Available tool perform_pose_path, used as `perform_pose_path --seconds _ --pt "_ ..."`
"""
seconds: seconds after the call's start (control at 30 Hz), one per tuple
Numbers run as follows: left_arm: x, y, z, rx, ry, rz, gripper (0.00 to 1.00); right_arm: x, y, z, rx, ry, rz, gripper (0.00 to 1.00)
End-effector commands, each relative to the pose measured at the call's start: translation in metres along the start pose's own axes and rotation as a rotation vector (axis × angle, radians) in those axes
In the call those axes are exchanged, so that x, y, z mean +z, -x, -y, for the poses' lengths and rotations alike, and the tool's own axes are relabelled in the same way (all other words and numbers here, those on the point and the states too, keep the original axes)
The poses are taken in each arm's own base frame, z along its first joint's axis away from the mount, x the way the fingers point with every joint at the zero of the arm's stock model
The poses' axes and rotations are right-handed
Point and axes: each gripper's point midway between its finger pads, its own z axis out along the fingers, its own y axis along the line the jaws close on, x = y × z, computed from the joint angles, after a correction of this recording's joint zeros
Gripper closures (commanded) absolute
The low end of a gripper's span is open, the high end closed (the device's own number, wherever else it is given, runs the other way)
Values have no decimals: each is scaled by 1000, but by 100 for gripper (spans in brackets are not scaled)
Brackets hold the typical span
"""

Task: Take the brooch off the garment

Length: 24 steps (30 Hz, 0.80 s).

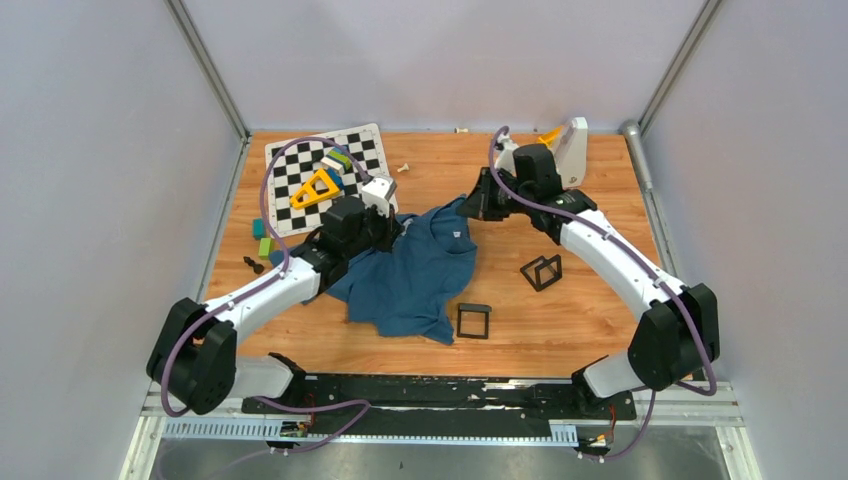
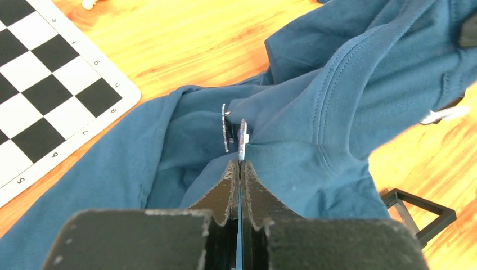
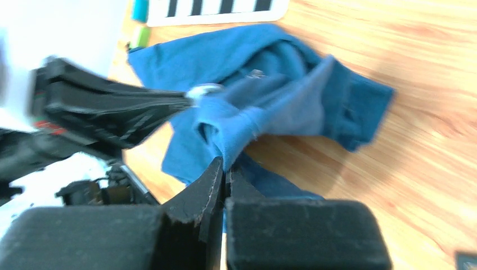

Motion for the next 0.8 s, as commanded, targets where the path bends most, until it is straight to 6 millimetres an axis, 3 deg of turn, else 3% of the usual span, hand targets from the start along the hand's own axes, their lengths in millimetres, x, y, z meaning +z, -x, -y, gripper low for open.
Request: perform_pose_path --seconds 0.0,0.17,0.3,0.33,0.43,0.47,0.57,0.63,0.77 --pt "-7 13 -4 -9 38 29 100 -16 3 44 78 -147 69 100" --pt "-4 1 4 -14 -3 -59 100 -11 -3 66 90 -208 61 100" --pt "-7 -13 0 -43 33 -187 100 -4 -3 64 73 -181 37 98" --pt "-7 -9 1 -49 38 -200 100 -1 -6 61 67 -156 20 93" --pt "-19 -22 -5 -71 94 -324 100 4 -19 41 18 -21 -21 47" --pt "-18 -16 -5 -76 106 -337 100 5 -23 31 -16 31 -20 36" --pt "-29 -27 0 -104 103 -461 100 9 -38 7 -131 114 -8 8" --pt "-34 -28 5 -114 85 -521 100 14 -43 -4 -192 120 14 1" --pt "-46 -23 13 -109 58 -601 100 28 -56 -23 -328 130 47 0"
